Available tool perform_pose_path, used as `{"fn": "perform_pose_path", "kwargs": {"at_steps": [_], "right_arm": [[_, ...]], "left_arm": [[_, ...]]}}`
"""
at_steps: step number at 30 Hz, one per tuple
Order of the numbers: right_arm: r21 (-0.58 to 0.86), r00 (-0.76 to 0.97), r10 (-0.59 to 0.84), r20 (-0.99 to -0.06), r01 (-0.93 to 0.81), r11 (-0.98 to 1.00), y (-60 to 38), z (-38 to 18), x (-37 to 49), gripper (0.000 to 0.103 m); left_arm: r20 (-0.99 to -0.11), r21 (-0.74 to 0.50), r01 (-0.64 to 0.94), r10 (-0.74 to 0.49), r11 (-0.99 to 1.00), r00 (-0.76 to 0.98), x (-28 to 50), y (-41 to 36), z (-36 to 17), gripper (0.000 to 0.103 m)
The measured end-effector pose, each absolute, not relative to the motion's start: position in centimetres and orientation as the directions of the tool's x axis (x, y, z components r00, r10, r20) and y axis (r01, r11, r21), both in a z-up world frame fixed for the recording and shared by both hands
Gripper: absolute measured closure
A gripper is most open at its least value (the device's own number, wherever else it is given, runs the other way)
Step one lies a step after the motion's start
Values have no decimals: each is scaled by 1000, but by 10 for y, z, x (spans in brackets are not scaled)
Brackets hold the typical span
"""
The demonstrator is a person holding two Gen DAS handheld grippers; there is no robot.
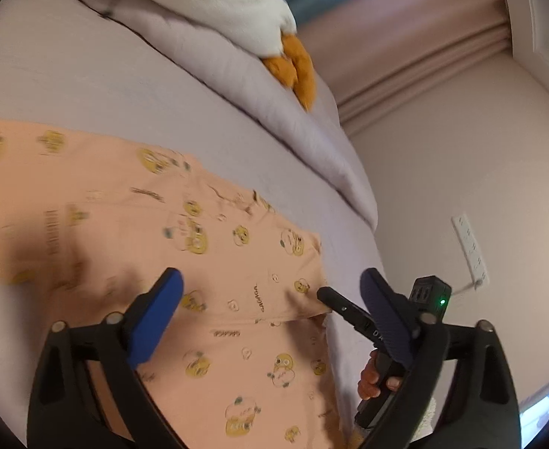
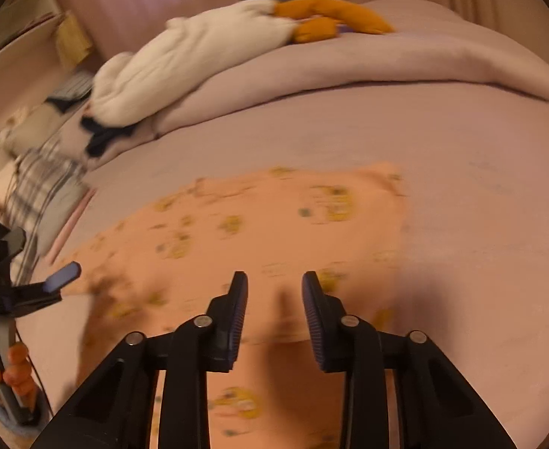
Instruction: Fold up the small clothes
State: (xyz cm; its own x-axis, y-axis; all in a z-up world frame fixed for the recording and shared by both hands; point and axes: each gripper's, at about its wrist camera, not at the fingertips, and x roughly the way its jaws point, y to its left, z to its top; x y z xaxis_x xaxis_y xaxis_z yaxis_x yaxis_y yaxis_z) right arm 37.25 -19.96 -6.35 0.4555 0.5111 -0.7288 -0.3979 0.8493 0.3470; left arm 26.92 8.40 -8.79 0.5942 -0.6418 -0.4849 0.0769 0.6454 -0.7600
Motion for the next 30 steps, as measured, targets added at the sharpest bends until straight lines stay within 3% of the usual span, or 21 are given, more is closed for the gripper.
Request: {"fn": "perform_pose_path", "kwargs": {"at_steps": [2,6,8,11,13,16,17,21,30], "right_arm": [[371,446,513,-733,-371,852,-212,-71,378,77],[366,425,494,-758,-349,863,-213,-87,383,77],[369,416,486,-769,-332,868,-222,-94,385,77],[366,419,478,-772,-322,873,-230,-96,383,82],[359,421,470,-776,-318,877,-229,-93,383,82],[354,431,457,-778,-300,886,-236,-89,378,80],[353,438,456,-775,-298,887,-240,-89,375,79],[359,462,460,-758,-294,886,-246,-84,361,68],[380,483,529,-698,-376,845,-229,-62,327,67]], "left_arm": [[-560,-715,31,-599,699,573,283,76,-106,26],[-676,-636,-86,-501,766,541,290,86,-145,29],[-656,-661,-98,-511,744,555,285,100,-158,50],[-617,-709,-90,-554,699,558,278,119,-160,52],[-596,-731,-86,-571,677,564,268,130,-156,48],[-592,-717,-109,-518,689,618,241,158,-141,14],[-586,-714,-117,-497,690,640,229,170,-137,11],[-568,-732,-219,-400,645,720,184,240,-133,11],[-540,-784,-441,-130,437,832,127,381,-152,11]]}}
